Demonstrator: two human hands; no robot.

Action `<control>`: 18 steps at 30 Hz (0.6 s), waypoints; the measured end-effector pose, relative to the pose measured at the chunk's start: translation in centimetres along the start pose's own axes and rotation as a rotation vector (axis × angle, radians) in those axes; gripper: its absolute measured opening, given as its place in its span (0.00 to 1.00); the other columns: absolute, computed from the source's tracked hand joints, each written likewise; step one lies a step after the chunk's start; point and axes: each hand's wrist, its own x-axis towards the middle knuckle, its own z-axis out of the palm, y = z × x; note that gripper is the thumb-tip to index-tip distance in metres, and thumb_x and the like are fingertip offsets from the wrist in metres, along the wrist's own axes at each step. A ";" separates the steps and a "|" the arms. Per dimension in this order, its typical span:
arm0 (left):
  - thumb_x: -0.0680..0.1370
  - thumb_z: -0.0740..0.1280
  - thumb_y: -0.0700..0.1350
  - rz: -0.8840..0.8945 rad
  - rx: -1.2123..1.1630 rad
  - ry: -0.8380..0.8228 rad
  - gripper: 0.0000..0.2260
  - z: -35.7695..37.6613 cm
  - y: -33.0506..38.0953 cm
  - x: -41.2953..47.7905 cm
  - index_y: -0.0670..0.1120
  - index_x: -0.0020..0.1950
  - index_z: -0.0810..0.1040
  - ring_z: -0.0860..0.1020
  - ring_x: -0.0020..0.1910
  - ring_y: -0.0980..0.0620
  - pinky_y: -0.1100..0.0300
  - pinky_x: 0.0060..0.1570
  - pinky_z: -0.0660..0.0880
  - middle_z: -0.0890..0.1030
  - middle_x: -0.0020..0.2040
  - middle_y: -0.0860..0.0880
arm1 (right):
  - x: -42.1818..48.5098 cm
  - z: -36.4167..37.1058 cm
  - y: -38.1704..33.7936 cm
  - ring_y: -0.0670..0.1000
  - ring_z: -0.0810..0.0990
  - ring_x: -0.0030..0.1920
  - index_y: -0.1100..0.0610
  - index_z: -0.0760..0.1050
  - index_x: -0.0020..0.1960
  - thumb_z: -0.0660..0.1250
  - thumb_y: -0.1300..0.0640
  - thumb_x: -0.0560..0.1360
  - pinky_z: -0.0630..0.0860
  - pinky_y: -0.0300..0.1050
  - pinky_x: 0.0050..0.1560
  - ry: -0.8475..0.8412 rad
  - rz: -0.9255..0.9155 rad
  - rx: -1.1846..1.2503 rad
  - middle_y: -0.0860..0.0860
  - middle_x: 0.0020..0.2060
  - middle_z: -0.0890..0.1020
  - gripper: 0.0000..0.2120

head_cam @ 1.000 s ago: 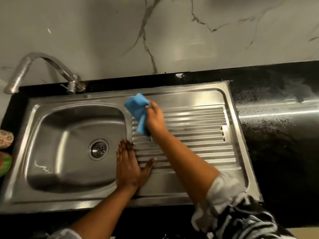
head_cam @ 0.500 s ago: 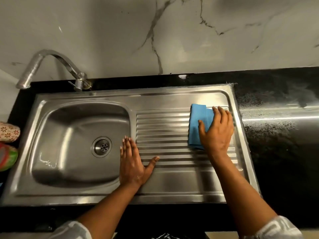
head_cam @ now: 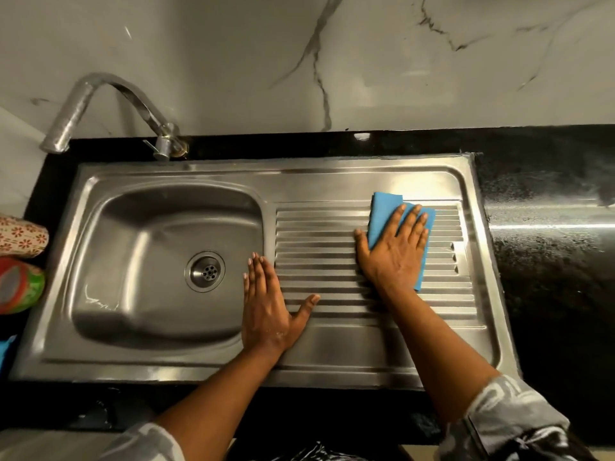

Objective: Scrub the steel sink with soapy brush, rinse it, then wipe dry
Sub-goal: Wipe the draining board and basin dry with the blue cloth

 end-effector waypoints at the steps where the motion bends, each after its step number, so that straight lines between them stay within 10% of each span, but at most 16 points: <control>1: 0.76 0.49 0.81 0.005 -0.015 0.008 0.55 0.0 0.0 0.0 0.40 0.86 0.39 0.40 0.86 0.45 0.46 0.85 0.44 0.41 0.86 0.39 | -0.3 0.2 -1.1 0.64 0.39 0.81 0.61 0.36 0.82 0.42 0.24 0.77 0.46 0.62 0.80 0.003 -0.007 -0.001 0.64 0.81 0.40 0.50; 13: 0.81 0.43 0.74 0.048 -0.370 0.282 0.52 0.2 -0.9 -0.4 0.28 0.82 0.46 0.43 0.86 0.37 0.40 0.83 0.43 0.44 0.84 0.31 | -4.9 3.7 -17.3 0.58 0.34 0.81 0.59 0.39 0.83 0.52 0.46 0.83 0.35 0.56 0.80 -0.186 -0.502 0.065 0.59 0.82 0.38 0.36; 16: 0.80 0.44 0.75 0.079 -0.366 0.294 0.53 0.4 -1.1 -0.4 0.27 0.82 0.44 0.42 0.85 0.36 0.41 0.83 0.43 0.43 0.84 0.30 | -4.4 3.2 -18.5 0.54 0.45 0.83 0.56 0.53 0.83 0.54 0.49 0.84 0.39 0.52 0.81 -0.243 -0.681 0.230 0.55 0.83 0.53 0.30; 18: 0.80 0.44 0.76 0.090 -0.335 0.293 0.54 0.6 -1.1 -0.4 0.28 0.82 0.43 0.42 0.85 0.36 0.42 0.83 0.43 0.42 0.84 0.31 | -4.0 1.4 -18.2 0.54 0.66 0.77 0.55 0.66 0.79 0.57 0.50 0.84 0.58 0.54 0.80 -0.353 -0.524 0.660 0.56 0.76 0.70 0.24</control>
